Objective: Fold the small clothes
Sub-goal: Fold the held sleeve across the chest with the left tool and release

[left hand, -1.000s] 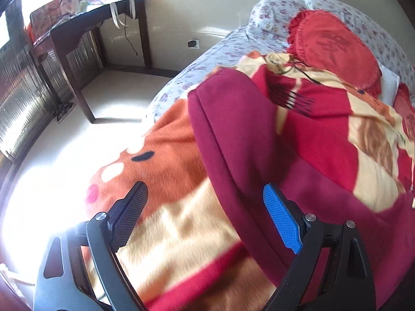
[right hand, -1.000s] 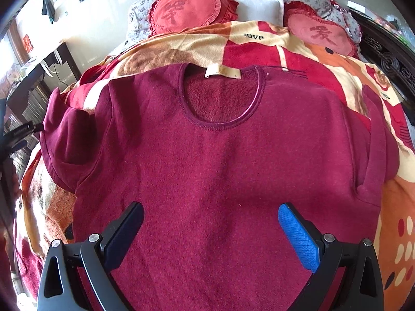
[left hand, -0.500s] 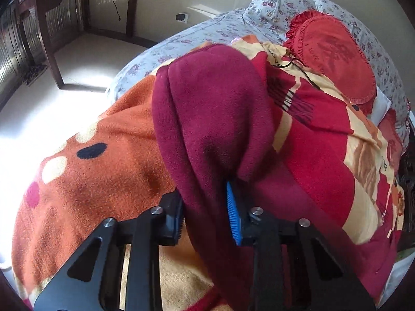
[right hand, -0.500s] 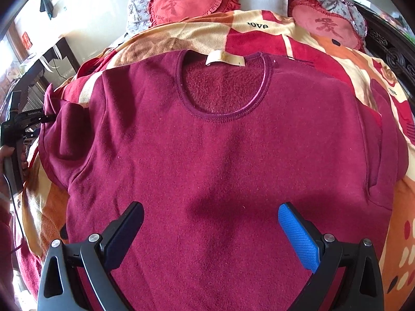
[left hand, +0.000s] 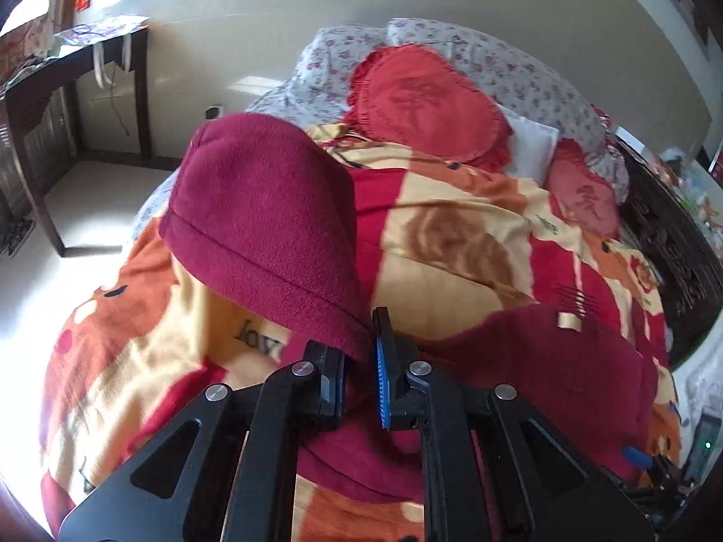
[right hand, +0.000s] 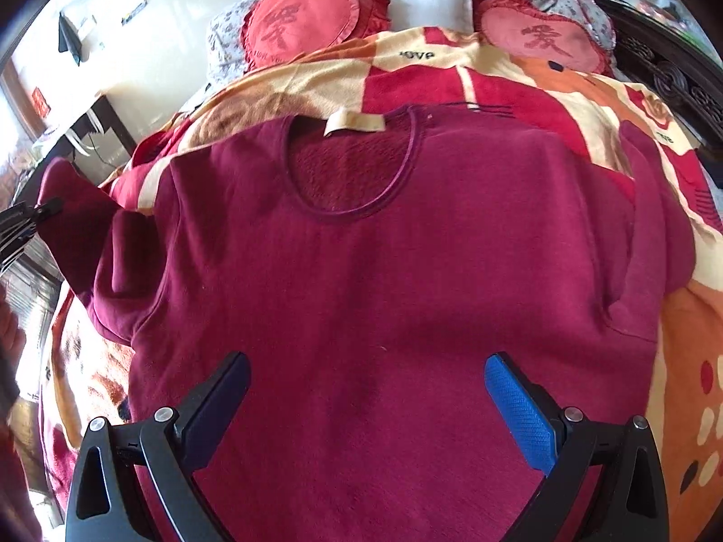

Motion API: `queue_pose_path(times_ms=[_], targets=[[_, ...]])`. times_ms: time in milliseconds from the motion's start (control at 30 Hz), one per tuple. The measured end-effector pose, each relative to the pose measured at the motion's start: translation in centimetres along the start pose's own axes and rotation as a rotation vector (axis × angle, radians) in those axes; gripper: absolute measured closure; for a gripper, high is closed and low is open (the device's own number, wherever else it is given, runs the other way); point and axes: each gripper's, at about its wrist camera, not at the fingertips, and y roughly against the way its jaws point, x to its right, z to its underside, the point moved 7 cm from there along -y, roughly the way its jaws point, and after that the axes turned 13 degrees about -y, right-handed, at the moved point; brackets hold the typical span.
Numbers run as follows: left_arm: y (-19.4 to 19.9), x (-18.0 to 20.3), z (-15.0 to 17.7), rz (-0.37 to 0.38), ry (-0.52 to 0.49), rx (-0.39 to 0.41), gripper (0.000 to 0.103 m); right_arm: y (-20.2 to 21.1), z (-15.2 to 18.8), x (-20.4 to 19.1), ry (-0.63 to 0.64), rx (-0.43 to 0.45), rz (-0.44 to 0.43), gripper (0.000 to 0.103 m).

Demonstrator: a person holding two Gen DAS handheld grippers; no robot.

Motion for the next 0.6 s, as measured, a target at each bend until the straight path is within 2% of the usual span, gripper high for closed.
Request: queue_pose_path(times_ms=[167, 333, 433, 600], targets=[[1.8, 9.8, 1.5, 0.119, -0.126, -0.002, 0.093, 1.9, -0.6, 1.3, -0.012, 0.040, 0.000, 0.000], [0.2, 19.1, 5.6, 0.223, -0.210, -0.082, 0.094, 3.4, -1.2, 4.0, -0.063, 0.066, 0.015, 0.000], [-2.3, 23.0, 8.9, 0.265, -0.244, -0.169, 0.093, 3.9, -1.2, 6.0, -0.102, 0.073, 0.033, 0.000], [-4.8, 25.7, 13.0, 0.294, -0.285, -0.299, 0.093, 4.1, -1.2, 8.7, -0.136, 0.065, 0.067, 0.000]])
